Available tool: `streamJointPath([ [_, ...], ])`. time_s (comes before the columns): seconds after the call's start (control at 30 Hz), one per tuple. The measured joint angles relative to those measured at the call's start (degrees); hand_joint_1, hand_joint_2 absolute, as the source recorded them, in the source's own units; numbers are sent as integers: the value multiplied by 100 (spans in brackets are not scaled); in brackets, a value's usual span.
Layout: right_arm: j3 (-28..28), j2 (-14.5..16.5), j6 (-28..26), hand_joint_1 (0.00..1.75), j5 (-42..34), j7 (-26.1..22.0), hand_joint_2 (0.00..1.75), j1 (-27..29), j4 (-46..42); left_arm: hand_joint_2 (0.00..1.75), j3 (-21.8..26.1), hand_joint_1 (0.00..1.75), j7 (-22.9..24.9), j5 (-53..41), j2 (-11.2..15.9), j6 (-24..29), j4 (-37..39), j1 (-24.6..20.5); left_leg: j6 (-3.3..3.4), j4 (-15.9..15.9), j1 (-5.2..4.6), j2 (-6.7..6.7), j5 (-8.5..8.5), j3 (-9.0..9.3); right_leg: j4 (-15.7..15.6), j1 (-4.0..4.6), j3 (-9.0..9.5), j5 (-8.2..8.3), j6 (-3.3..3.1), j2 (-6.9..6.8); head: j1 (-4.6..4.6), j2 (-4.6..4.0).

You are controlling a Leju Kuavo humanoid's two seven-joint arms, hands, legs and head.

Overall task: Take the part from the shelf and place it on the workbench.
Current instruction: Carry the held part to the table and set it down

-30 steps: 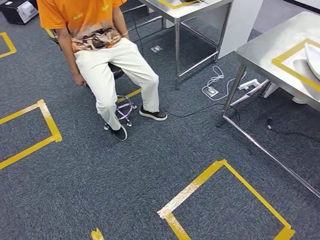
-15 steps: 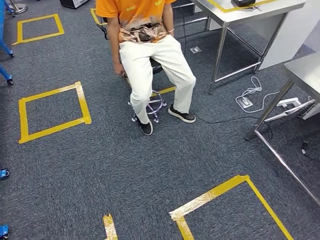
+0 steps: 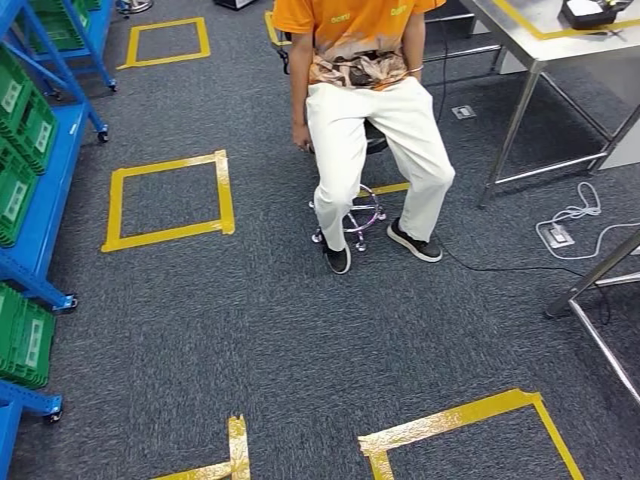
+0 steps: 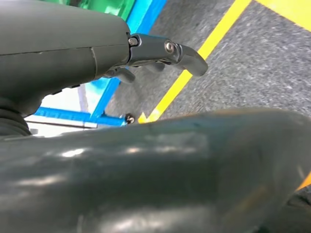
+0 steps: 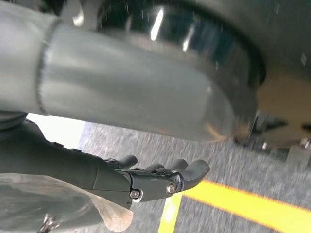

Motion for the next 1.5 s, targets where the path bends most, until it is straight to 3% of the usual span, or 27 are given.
streamJointPath([
  [0.07,0,-1,2,0,-1,0,0,11,-1,0,0,0,0,-1,2,-1,0,-13,-56,586,-3,333,-320,-267,-28,9,42,-13,-61,-183,-24,-1],
  [0.13,0,-1,22,0,-3,2,0,23,1,0,0,0,0,-2,4,-12,0,-21,-97,1282,18,450,-608,-595,-27,25,64,-40,-87,-371,-33,-1],
  [0.17,0,-1,38,0,-3,4,0,25,1,0,-1,0,0,-2,4,-19,0,-17,-108,1423,27,463,-614,-659,-26,29,76,-54,-88,-459,-34,-1],
  [0.23,0,-1,69,0,-4,7,0,16,1,0,-1,0,0,-2,6,-30,0,-2,-106,1058,35,516,-324,-467,-25,31,115,-83,-72,-608,-35,-1],
  [0.3,0,-1,87,0,-2,8,0,6,-1,0,0,0,-3,-2,7,-31,0,-3,-62,266,-3,777,14,-65,-20,46,150,-129,-24,-734,-37,-1],
  [0.37,1,-1,100,0,8,11,0,-2,-1,0,0,0,-13,8,6,-28,0,-21,-4,-139,-59,977,92,126,-22,70,170,-176,43,-849,-32,-1],
  [0.43,2,-1,111,0,21,16,0,-16,-2,0,1,0,-22,32,7,-22,0,-17,52,-176,-84,893,81,127,-42,73,230,-202,108,-969,-29,1],
  [0.47,3,-1,115,0,27,18,0,-23,-4,0,2,0,-24,44,6,-19,0,-6,82,-202,-80,829,95,137,-29,62,248,-234,138,-952,-25,1],
  [0.53,4,-3,125,0,35,17,0,-33,-9,0,3,0,-20,52,5,-14,0,-5,146,-253,-53,698,126,162,283,43,111,-441,179,-690,6,1],
  [0.6,4,-8,138,0,43,16,0,-25,-9,0,4,0,-15,52,-1,-13,1,-15,181,-261,-40,562,131,159,1033,36,-279,-775,189,-377,39,1],
  [0.67,4,-14,150,0,51,14,0,-15,-9,0,4,0,-15,52,-7,-14,2,-18,193,-255,-43,405,123,165,1591,40,-624,-883,188,-299,43,0],
  [0.7,4,-17,154,0,52,12,0,-18,-9,0,4,0,-15,52,-6,-15,2,-17,193,-250,-43,323,118,172,1576,40,-664,-770,186,-288,42,0],
  [0.73,4,-20,156,0,54,10,0,-23,-9,0,4,0,-15,52,-6,-15,2,-17,186,-241,-40,240,109,183,1330,35,-591,-554,182,-270,42,-1],
  [0.8,5,-26,160,0,58,19,0,-27,-9,0,5,0,-15,52,-8,-15,2,-19,149,-206,-32,81,80,190,587,4,-300,-148,185,-48,44,-1],
  [0.83,6,-27,162,0,61,22,0,-23,-9,0,5,0,-16,52,-8,-15,2,-23,122,-177,-31,4,67,169,304,-12,-164,-63,181,93,46,0],
  [0.9,7,-29,167,0,64,28,0,-12,-8,0,7,0,-17,52,-8,-11,2,-24,60,-146,-15,-123,73,114,126,-15,-54,-91,155,255,45,-1],
  [0.97,7,-30,168,0,67,30,0,-11,-9,0,8,0,-17,52,-10,-8,2,-12,8,-133,6,-193,80,81,94,-8,-14,-85,89,131,42,-1],
  [1.03,8,-32,169,0,68,28,0,-13,-9,0,9,0,-17,52,-10,-7,2,-11,-36,119,-9,44,-73,-35,69,-5,18,-80,1,-32,11,-1],
  [1.1,8,-34,180,0,68,30,0,-6,-9,0,9,0,-17,52,-10,-11,2,-27,-71,791,-18,371,-405,-349,62,22,39,-101,-66,-218,-22,-1],
  [1.17,9,-37,193,0,68,34,0,3,-9,0,9,0,-17,52,-9,-22,2,-30,-83,1388,-10,459,-601,-638,63,53,54,-124,-97,-411,-26,-1],
  [1.2,9,-39,198,0,68,37,0,2,-9,0,9,0,-17,52,-8,-26,2,-23,-76,1434,-8,469,-553,-661,63,65,64,-135,-103,-494,-26,-1],
  [1.27,9,-40,208,0,68,36,0,-10,-9,0,9,0,-16,49,-5,-31,2,-9,-29,917,-23,543,-205,-403,63,83,100,-162,-99,-628,-26,-1],
  [1.3,9,-39,213,0,68,35,0,-14,-9,0,9,0,-16,46,-4,-31,2,-9,9,534,-53,681,-53,-207,61,90,120,-179,-86,-688,-24,-1],
  [1.37,9,-39,225,0,68,35,0,-17,-9,0,9,0,-15,39,-2,-31,2,-24,80,-13,-129,927,84,55,61,114,155,-219,-35,-809,-26,0],
  [1.4,9,-38,233,0,68,37,0,-18,-9,0,9,0,-15,37,1,-31,2,-31,105,-99,-160,980,65,87,56,122,166,-232,-7,-871,-23,0],
  [1.47,9,-38,245,0,68,41,0,-31,-13,0,9,0,-15,35,4,-31,2,-24,156,-156,-161,866,84,90,35,122,194,-257,49,-974,-19,0],
  [1.5,10,-38,247,0,68,42,0,-41,-16,0,9,0,-13,34,4,-32,2,-16,185,-194,-143,806,103,112,63,116,193,-298,77,-909,-8,-1],
])
